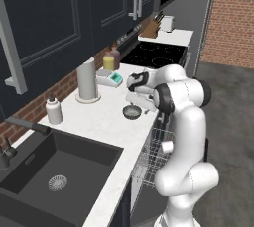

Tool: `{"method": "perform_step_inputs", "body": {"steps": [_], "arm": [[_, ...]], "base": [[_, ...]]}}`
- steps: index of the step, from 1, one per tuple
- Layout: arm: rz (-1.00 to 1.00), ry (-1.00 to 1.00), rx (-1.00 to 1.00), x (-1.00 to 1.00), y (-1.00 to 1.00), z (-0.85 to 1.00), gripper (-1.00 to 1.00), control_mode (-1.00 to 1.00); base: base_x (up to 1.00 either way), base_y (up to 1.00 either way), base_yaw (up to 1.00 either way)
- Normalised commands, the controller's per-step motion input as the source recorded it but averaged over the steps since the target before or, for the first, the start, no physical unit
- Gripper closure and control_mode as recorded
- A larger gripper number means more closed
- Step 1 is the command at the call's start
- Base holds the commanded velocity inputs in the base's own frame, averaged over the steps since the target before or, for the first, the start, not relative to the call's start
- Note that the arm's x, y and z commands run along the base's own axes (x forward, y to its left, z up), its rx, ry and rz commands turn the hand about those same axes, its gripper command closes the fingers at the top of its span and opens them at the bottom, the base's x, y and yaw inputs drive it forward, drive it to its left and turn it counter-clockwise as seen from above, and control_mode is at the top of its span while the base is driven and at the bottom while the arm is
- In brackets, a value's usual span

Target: Pick up the cup and bowl from the counter, place them in the dishwasher, and close the dishwasher door.

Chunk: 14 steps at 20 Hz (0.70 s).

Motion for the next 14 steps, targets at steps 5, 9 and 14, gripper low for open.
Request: {"method": "perform_step_inputs", "body": {"steps": [5, 9, 14], "arm": [[0.02, 0.00, -0.06, 0.11, 0.04, -0.45, -1.00, -1.00], [0.03, 0.00, -0.04, 0.00, 0.08, -0.45, -1.00, -1.00], [0.02, 0.00, -0.01, 0.00, 0.16, -0.29, 1.00, -1.00]], "base": [[0.00, 0.00, 0.00], [0.00, 0.00, 0.00], [0.00, 0.00, 0.00]]}}
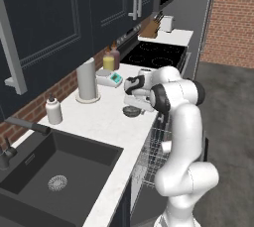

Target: Pick up the cup and bowl from the counter, place them in the dishwasher, and close the dishwasher door.

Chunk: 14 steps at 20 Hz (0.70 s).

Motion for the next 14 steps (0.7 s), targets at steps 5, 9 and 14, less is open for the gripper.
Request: {"method": "perform_step_inputs", "body": {"steps": [5, 9, 14], "arm": [[0.00, 0.00, 0.00, 0.00, 0.08, -0.13, 1.00, -1.00], [0.00, -0.12, 0.00, -0.13, 0.00, 0.00, 1.00, -1.00], [0.01, -0.28, 0.01, -0.70, -0.41, 0.00, 1.00, -1.00]], "base": [[0.00, 0.00, 0.00], [0.00, 0.00, 0.00], [0.00, 0.00, 0.00]]}}
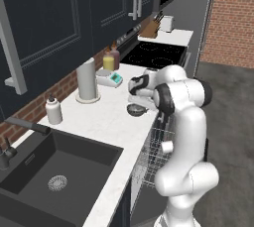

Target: Pick up the cup and bowl from the counter, place them in the dishwasher, and close the dishwasher door.

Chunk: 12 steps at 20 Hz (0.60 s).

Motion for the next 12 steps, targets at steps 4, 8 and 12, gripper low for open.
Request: {"method": "perform_step_inputs", "body": {"steps": [4, 8, 12], "arm": [[0.09, -0.21, 0.01, -1.00, -0.76, 0.00, 1.00, -1.00], [0.07, -0.33, 0.04, -1.00, -0.96, 0.00, 1.00, -1.00], [0.04, -0.22, 0.03, -1.00, -0.88, -0.04, 1.00, -1.00]], "base": [[0.00, 0.00, 0.00], [0.00, 0.00, 0.00], [0.00, 0.00, 0.00]]}}
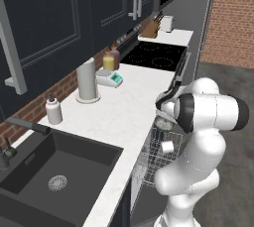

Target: Pick up the cup and bowl from the counter, place them in the dishwasher, and close the dishwasher door.

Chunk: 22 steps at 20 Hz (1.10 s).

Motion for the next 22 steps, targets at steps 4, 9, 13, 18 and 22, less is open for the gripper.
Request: {"method": "perform_step_inputs", "body": {"steps": [4, 9, 13, 18, 22], "arm": [[0.01, 0.09, -0.01, -0.42, -0.50, -0.51, 1.00, -1.00], [0.00, 0.07, 0.00, -0.05, -0.41, -0.46, 1.00, -1.00], [0.00, -0.03, 0.00, -0.06, -0.31, -0.40, 1.00, -1.00], [0.00, -0.07, 0.06, -0.01, -0.20, -0.66, 1.00, -1.00], [-0.01, -0.01, 0.03, 0.22, 0.00, -0.61, 1.00, -1.00]], "base": [[0.00, 0.00, 0.00], [0.00, 0.00, 0.00], [0.00, 0.00, 0.00], [0.00, 0.00, 0.00], [0.00, 0.00, 0.00]]}}
